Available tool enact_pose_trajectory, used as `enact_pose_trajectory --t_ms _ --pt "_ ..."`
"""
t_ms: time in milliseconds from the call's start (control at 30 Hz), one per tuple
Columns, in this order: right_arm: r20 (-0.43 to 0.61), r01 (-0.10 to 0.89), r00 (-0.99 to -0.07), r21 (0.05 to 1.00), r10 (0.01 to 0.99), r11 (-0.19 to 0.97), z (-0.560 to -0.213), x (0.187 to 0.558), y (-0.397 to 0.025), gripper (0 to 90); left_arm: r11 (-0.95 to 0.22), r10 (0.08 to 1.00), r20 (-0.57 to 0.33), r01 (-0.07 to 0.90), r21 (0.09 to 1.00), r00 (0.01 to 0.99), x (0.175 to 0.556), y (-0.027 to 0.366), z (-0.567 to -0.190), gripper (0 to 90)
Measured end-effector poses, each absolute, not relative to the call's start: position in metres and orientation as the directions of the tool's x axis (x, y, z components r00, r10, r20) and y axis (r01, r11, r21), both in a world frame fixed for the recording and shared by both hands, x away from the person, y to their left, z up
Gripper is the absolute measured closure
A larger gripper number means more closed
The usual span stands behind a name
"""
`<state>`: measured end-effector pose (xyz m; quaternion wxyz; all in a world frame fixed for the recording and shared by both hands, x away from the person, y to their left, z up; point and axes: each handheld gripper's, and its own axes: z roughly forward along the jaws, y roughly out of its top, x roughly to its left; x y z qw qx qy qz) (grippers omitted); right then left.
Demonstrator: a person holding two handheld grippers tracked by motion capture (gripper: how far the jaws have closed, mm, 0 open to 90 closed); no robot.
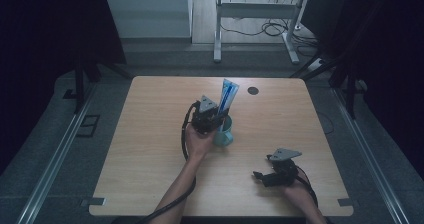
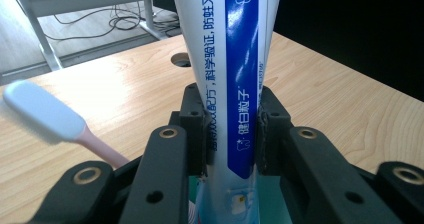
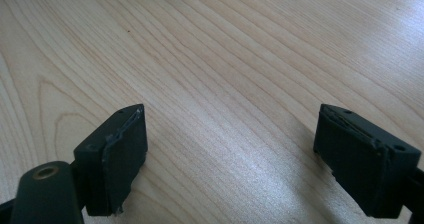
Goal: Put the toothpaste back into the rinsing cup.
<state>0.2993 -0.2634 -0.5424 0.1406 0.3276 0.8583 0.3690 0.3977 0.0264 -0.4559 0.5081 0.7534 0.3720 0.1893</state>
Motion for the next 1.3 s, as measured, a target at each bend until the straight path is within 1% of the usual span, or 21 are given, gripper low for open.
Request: enact_pose_trajectory --t_ms 333,867,1300 --pt "0.002 0.460 -0.745 0.725 0.667 0.512 -0.542 0.299 -0.263 13.8 -0.211 0.761 -0.093 0.381 0.900 0.642 0.398 0.024 -0.467 70.8" --pt "0.002 0.460 -0.745 0.725 0.667 0.512 -0.542 0.299 -0.263 13.8 -0.258 0.760 -0.071 0.400 0.879 0.646 0.397 0.021 -0.478 69.6" --pt "0.002 0.460 -0.745 0.725 0.667 0.513 -0.542 0.299 -0.263 13.8 -0.259 0.758 -0.090 0.425 0.867 0.645 0.398 0.023 -0.479 68.1"
